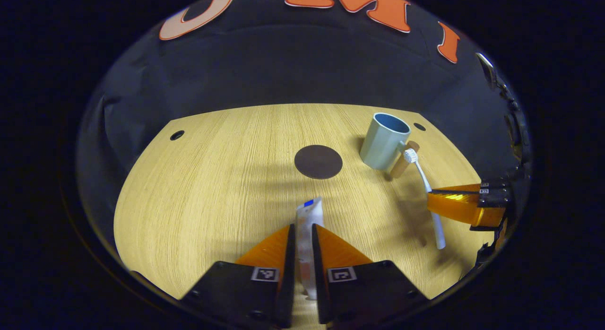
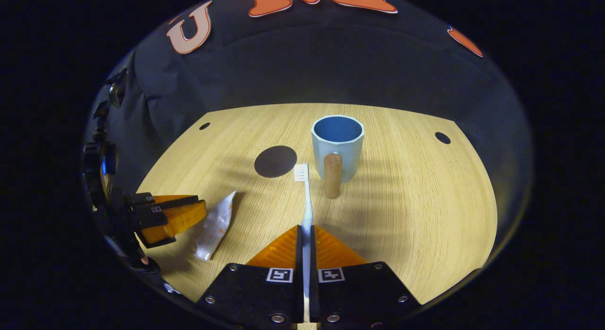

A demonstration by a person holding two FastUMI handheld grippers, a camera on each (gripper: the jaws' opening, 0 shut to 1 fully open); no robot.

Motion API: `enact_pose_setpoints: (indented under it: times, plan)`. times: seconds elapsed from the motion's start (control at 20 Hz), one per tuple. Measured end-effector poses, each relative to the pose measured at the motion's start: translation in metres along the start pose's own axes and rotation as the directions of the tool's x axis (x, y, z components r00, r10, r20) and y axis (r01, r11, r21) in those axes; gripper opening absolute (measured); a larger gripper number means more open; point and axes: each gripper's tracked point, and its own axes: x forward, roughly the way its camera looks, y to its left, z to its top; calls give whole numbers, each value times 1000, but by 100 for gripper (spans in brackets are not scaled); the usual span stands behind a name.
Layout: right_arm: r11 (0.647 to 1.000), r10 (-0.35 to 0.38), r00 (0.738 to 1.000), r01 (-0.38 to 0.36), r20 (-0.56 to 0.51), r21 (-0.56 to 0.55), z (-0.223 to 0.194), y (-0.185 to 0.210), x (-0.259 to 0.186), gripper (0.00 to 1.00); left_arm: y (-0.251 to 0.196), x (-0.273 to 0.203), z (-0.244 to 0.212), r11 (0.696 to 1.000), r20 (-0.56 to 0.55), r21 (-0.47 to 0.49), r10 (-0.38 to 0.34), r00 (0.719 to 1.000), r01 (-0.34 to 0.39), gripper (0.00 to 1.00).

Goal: Put the toothbrush and toothpaste on the desktop into the cup, then pick up the cup and place it on the coaster on the desktop.

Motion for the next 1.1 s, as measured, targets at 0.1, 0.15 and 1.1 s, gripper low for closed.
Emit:
enact_pose_setpoints:
  times: [0.1,0.15,1.1]
  plan:
    - [1000,10,1000,-10,19,5,5,1,-5,5,-9,10,-23,999,-72,4,-32,997,33,43]
    - [1000,15,1000,-15,27,6,6,1,-6,5,-16,16,-35,998,-109,-4,-64,992,63,43]
    - [1000,1,945,2,328,-11,94,-14,-43,5,-2,36,-49,996,-98,-54,-71,993,66,14]
